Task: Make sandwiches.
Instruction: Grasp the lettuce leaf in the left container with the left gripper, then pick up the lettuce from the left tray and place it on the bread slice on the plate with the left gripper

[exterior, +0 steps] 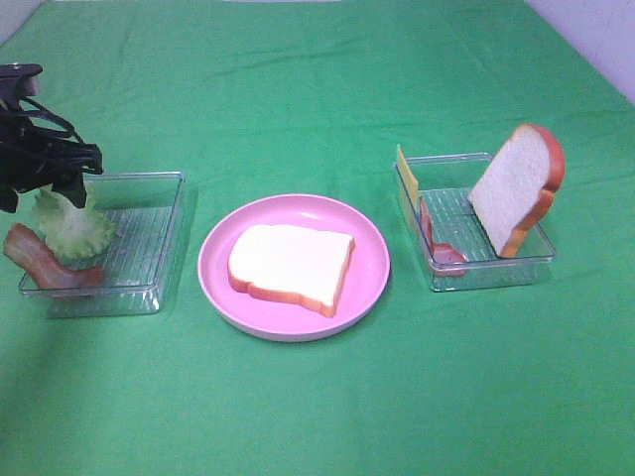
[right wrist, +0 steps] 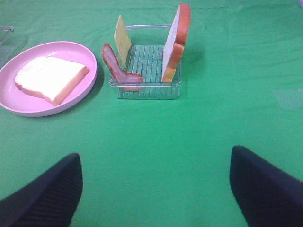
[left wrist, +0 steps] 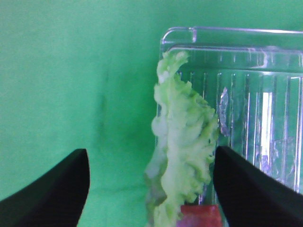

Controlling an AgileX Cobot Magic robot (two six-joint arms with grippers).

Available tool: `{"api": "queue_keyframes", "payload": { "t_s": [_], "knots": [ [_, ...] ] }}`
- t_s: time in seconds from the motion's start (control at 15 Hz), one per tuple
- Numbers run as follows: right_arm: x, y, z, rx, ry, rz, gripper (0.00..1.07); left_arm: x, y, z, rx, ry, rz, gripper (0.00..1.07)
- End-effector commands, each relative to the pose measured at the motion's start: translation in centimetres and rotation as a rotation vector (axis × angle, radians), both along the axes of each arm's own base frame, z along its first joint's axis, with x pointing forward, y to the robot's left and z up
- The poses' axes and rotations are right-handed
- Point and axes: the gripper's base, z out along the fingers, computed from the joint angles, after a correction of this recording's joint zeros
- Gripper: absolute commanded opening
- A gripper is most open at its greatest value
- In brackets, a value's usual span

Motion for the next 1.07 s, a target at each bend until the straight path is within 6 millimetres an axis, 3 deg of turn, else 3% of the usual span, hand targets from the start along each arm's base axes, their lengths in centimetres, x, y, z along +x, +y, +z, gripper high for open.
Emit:
{"api": "queue_keyframes", "payload": {
  "t_s": [0.07, 0.2, 0.27, 0.33, 0.47, 0.73, 1.07],
  "knots": [
    [-0.2, 0.0, -0.1, -0.011, -0.012, 0.004, 0.8, 0.4, 0.0, 0.2, -0.008, -0.044, 0.005, 0.52],
    [-0.2, 0.0, -0.1, -0.011, -0.012, 0.004, 0.8, 0.5, -0.1, 0.3, -0.009, -0.056, 0.004, 0.4],
    [-0.2, 0.0, -0.1, -0.011, -0.012, 0.004, 0.8, 0.6, -0.1, 0.3, -0.011, -0.066, 0.003, 0.25],
    [-0.2, 0.0, -0.1, -0.011, -0.012, 0.004, 0.8, 0.6, -0.1, 0.3, -0.011, -0.066, 0.003, 0.25],
    [-0.2, 0.0, -0.1, -0.011, -0.012, 0.004, 0.8, 0.6, -0.1, 0.3, -0.029, -0.07, 0.027, 0.0],
    [-0.2, 0.0, -0.1, -0.011, -0.012, 0.004, 0.8, 0.5, -0.3, 0.9, -0.066, -0.075, 0.056, 0.0],
    [-0.2, 0.0, -0.1, -0.011, -0.012, 0.004, 0.8, -0.3, -0.8, 5.7, -0.162, -0.196, 0.096, 0.0]
  ]
}}
